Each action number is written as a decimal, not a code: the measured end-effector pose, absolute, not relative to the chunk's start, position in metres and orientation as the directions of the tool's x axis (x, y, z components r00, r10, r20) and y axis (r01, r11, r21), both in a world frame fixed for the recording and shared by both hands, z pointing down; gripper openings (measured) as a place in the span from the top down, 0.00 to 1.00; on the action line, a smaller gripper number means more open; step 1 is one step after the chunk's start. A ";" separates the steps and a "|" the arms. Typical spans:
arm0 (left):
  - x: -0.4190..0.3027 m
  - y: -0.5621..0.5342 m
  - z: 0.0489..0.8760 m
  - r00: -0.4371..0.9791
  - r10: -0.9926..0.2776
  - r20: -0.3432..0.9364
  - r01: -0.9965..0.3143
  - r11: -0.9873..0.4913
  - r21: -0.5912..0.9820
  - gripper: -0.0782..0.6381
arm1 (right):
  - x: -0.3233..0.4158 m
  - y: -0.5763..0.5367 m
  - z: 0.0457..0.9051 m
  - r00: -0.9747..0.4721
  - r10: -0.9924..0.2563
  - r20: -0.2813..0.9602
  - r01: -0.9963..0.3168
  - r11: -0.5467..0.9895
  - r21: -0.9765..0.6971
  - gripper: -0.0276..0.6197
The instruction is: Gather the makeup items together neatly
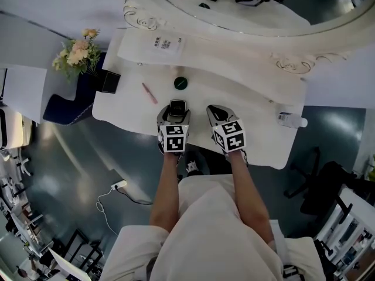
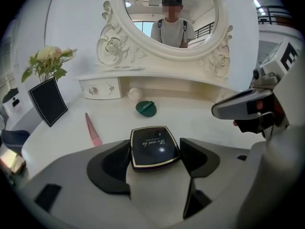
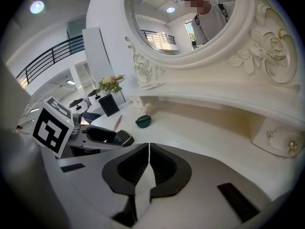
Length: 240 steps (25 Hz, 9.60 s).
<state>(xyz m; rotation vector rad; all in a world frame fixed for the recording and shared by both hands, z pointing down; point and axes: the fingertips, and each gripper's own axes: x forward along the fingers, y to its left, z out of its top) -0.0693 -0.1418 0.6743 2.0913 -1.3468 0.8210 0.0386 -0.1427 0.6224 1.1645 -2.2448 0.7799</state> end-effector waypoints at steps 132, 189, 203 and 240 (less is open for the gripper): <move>-0.049 -0.243 0.662 0.423 -0.507 0.751 -0.727 -0.685 -0.053 0.71 | 0.053 -0.162 0.625 -0.491 -0.552 0.674 -0.837 0.513 -0.190 0.89; -0.002 -0.125 0.662 0.366 -0.572 0.734 -0.889 -0.447 0.096 0.86 | 0.096 -0.076 0.616 -0.397 -0.650 0.649 -0.913 0.351 -0.207 0.89; -0.006 -0.130 0.643 0.378 -0.609 0.698 -0.902 -0.413 0.127 0.77 | 0.093 -0.093 0.614 -0.404 -0.653 0.641 -0.910 0.358 -0.208 0.89; -0.082 -0.288 0.648 0.276 -0.656 0.702 -0.932 -0.360 0.031 0.57 | 0.081 -0.161 0.639 -0.460 -0.563 0.686 -0.873 0.427 -0.235 0.89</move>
